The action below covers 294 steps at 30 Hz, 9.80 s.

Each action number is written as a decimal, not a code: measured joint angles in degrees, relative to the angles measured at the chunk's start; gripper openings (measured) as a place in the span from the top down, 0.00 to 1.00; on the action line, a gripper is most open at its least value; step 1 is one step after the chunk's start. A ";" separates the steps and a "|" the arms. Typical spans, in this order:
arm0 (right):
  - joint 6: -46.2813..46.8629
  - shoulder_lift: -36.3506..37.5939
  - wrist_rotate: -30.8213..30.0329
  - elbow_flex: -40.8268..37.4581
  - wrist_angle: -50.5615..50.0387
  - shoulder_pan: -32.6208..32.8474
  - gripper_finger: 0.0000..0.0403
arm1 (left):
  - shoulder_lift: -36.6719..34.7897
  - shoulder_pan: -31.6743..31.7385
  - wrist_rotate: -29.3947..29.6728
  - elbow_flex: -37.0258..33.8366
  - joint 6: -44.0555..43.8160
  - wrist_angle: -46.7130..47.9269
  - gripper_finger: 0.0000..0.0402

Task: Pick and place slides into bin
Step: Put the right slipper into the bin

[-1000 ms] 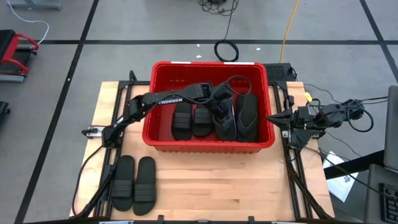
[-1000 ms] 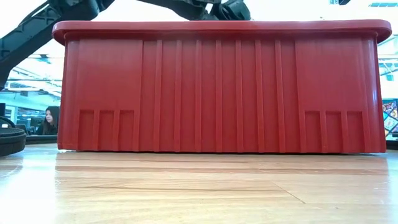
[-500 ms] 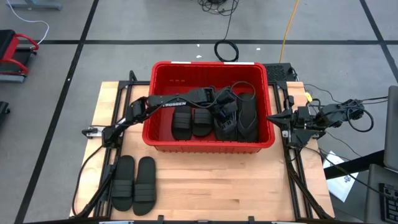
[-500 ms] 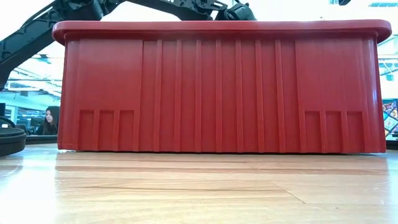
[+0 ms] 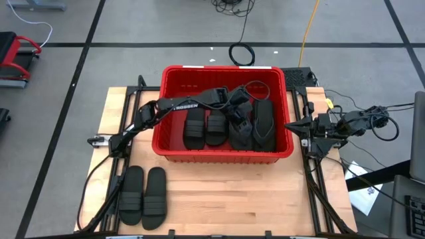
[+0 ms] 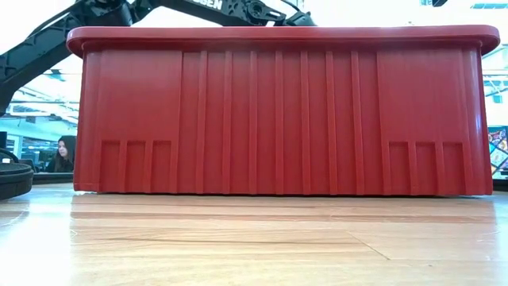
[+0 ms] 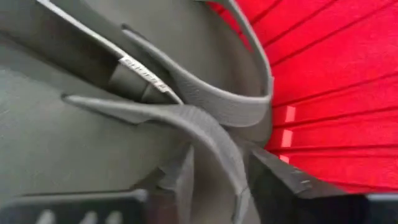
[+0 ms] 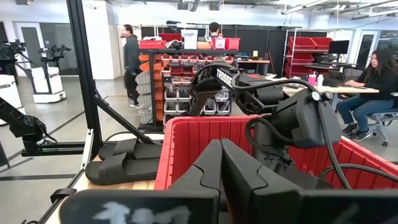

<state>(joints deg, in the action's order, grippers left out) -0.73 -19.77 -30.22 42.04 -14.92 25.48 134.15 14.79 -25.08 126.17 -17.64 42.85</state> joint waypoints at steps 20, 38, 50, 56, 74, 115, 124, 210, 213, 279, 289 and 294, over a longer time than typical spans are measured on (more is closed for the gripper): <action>-0.59 0.00 -0.02 0.00 -0.26 0.01 1.00 | -0.04 -1.07 -2.95 0.00 1.32 -4.09 0.47; -0.59 0.00 -0.01 0.00 -0.37 0.01 1.00 | -0.10 -0.53 -2.87 0.00 5.23 -0.90 0.47; -0.51 -0.02 0.00 0.00 -0.43 -0.01 1.00 | -3.06 1.78 1.96 0.15 7.03 2.73 0.47; -0.83 -0.02 -1.51 0.00 -0.39 0.01 1.00 | -13.16 3.61 6.70 0.80 13.14 7.13 0.48; -9.03 0.66 -1.91 0.02 0.52 -0.01 1.00 | -35.31 -20.46 21.69 0.40 16.96 12.76 0.99; 4.65 -86.88 35.02 63.71 -0.69 -12.78 1.00 | -114.03 -24.98 48.13 -80.98 -4.78 -20.20 1.00; 5.97 -102.68 40.98 72.33 10.11 -15.64 0.94 | -112.91 -24.98 47.83 -81.02 -7.16 -14.19 1.00; 5.89 -43.74 7.80 47.63 -19.07 -0.25 1.00 | -61.40 -60.70 15.02 -93.41 -43.66 -29.00 0.34; 5.13 -43.76 7.80 47.60 -18.88 -0.25 1.00 | -61.40 -60.67 15.03 -94.96 -43.77 -29.62 0.45; -5.68 -37.99 -8.49 38.36 -15.87 -0.38 1.00 | -22.03 8.85 -0.58 -15.80 61.91 33.62 1.00; -5.38 -37.99 -10.62 36.96 -12.48 -0.42 1.00 | -12.86 7.74 -5.21 -11.61 64.92 33.64 1.00; -5.53 -37.97 -10.51 36.94 -12.48 -1.51 1.00 | -9.68 7.63 -8.99 -11.52 63.16 32.63 1.00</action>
<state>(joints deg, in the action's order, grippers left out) -6.26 -57.74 -40.73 78.98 -27.40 23.98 124.47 22.41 -34.07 114.65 45.53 75.48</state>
